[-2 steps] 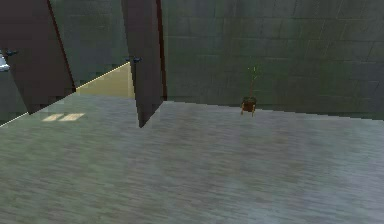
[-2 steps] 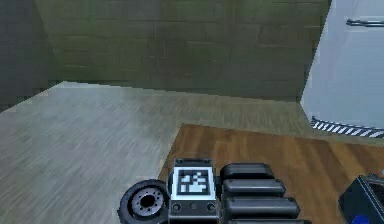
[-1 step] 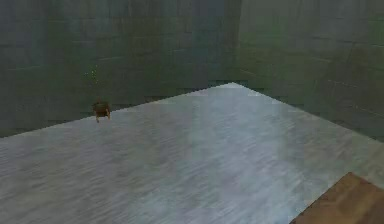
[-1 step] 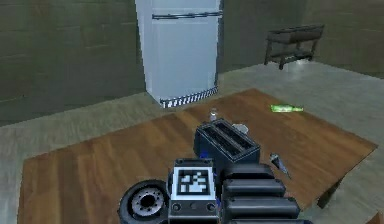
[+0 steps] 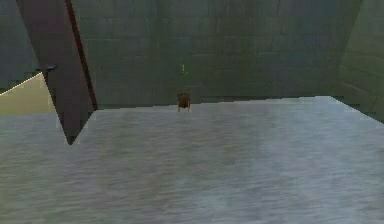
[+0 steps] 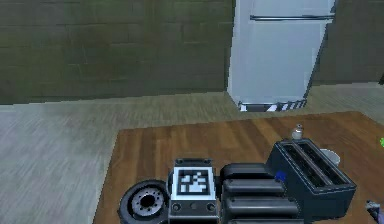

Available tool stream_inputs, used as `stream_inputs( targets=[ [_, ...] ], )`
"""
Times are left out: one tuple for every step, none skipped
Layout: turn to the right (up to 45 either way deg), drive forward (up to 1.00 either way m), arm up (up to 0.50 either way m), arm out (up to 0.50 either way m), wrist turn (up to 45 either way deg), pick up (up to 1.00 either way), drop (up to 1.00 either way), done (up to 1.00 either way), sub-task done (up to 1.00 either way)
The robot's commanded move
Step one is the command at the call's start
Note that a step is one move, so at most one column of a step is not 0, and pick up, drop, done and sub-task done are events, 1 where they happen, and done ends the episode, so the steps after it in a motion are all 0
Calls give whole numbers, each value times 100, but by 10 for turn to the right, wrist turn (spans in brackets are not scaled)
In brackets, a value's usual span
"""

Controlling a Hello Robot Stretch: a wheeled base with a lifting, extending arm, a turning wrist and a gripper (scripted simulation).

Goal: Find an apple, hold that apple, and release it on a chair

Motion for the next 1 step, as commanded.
stream_inputs(
  targets=[
    [450,0,0,0,0,0,0,0,0]
  ],
)
